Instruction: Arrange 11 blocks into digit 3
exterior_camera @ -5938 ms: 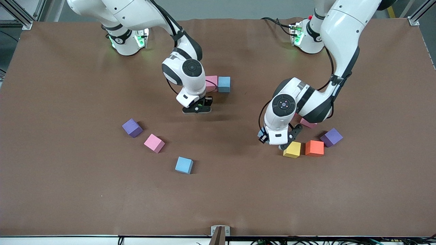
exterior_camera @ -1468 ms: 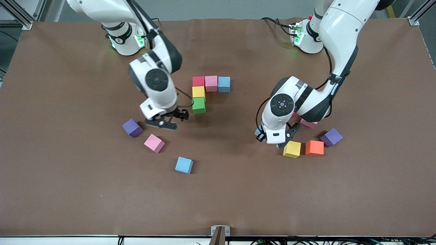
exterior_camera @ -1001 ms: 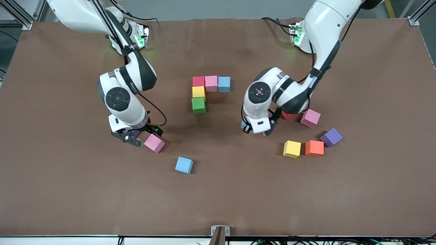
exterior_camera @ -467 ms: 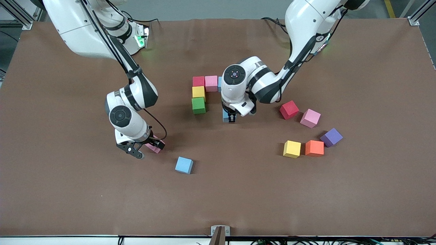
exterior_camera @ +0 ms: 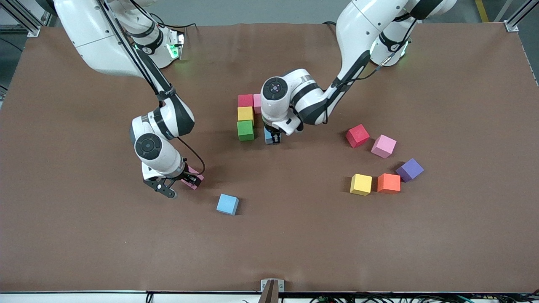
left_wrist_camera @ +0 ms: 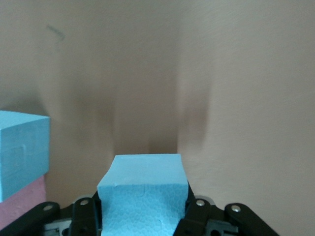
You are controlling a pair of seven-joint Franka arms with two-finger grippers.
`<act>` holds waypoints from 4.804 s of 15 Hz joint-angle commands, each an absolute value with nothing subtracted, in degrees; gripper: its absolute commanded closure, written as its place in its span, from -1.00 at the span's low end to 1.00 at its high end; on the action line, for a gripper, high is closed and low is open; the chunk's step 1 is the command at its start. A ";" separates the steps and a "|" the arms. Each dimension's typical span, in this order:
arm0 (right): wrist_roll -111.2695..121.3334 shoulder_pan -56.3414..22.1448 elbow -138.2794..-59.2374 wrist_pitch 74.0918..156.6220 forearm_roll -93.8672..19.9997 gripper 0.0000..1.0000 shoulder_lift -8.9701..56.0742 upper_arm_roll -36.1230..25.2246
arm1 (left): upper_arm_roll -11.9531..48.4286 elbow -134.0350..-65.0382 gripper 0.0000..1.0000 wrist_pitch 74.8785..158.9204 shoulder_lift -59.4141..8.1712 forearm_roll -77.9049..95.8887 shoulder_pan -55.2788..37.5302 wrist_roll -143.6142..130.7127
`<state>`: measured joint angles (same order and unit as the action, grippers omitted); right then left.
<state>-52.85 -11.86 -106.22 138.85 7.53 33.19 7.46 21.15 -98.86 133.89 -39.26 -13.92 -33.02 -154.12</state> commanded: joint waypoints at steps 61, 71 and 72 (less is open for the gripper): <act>-46.05 -34.19 -107.23 137.55 6.94 0.89 32.70 8.79 | 18.81 -143.43 -1.00 151.08 -8.00 -14.41 -5.89 -74.36; -45.26 -34.28 -107.23 137.55 6.94 0.86 32.78 8.79 | 18.72 -144.32 -1.00 156.79 -11.77 -14.59 -3.87 -69.79; -45.18 -34.54 -107.23 137.55 6.94 0.86 32.78 8.79 | 18.63 -144.23 -1.00 157.32 -12.39 -14.68 -3.87 -69.18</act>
<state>-44.85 -33.45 -105.89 138.13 7.67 33.07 8.88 18.32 -143.92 155.15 -11.11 -13.99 -4.83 -70.91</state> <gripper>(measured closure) 0.441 0.000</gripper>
